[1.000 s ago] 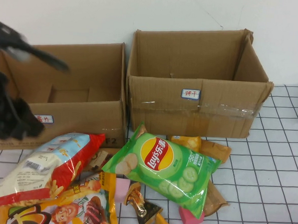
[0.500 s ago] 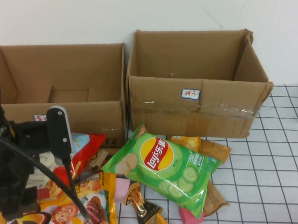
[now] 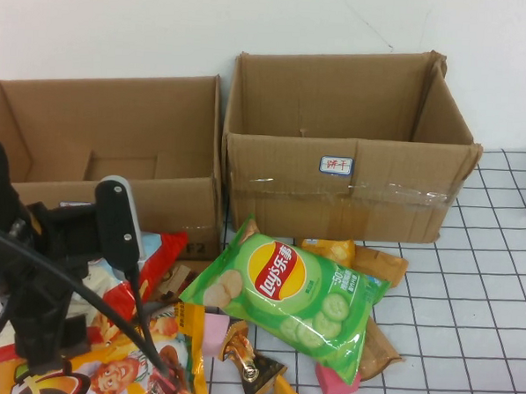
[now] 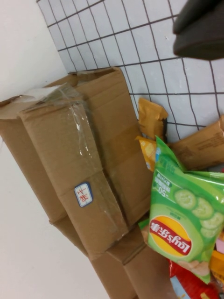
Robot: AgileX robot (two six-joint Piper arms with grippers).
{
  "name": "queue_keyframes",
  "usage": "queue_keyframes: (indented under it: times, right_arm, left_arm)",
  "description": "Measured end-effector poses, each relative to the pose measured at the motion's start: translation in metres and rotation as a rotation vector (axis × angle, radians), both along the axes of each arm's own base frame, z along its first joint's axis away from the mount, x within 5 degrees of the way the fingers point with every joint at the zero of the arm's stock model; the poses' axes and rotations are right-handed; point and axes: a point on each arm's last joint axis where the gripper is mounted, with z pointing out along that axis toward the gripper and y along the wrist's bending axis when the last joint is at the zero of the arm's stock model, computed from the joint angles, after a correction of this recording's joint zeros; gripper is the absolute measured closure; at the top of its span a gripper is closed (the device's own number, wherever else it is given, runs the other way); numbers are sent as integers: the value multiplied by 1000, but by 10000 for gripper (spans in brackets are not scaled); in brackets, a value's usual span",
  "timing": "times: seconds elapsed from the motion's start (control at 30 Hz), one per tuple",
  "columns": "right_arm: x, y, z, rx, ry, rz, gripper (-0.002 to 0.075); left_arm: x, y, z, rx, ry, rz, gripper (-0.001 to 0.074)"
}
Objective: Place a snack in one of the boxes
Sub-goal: Pick up the potato chip
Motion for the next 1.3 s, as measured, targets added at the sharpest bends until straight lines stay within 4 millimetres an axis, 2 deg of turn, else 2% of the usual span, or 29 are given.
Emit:
queue_keyframes:
  times: [0.23,0.33,0.47,0.57,0.63,0.7,0.9,1.0,1.1,1.3]
  right_arm:
    - [0,0,1,-14,-11,6,725]
    - [0,0,1,-11,-13,7,725]
    - [0,0,1,-11,-13,7,725]
    - [0,0,1,-11,-13,7,725]
    - [0,0,1,-11,-13,7,725]
    - [0,0,1,-11,-13,7,725]
    - [0,0,1,-13,-13,7,725]
    - [0,0,1,-13,-13,7,725]
    - [0,0,1,-13,-13,7,725]
    - [0,0,1,-13,-13,7,725]
  left_arm:
    - [8,-5,-9,-8,0,-34,212]
    - [13,-8,-16,-2,9,-49,239]
    - [18,-10,-25,4,26,-52,344]
    - [22,-12,-32,5,38,-50,482]
    - [25,-13,-36,4,41,-44,605]
    - [27,-13,-37,-1,32,-28,668]
    - [31,-15,-31,-17,20,18,714]
    - [31,-16,-14,-46,9,63,717]
    - [24,-15,15,-95,-27,87,720]
    - [-11,-7,93,-231,-167,126,725]
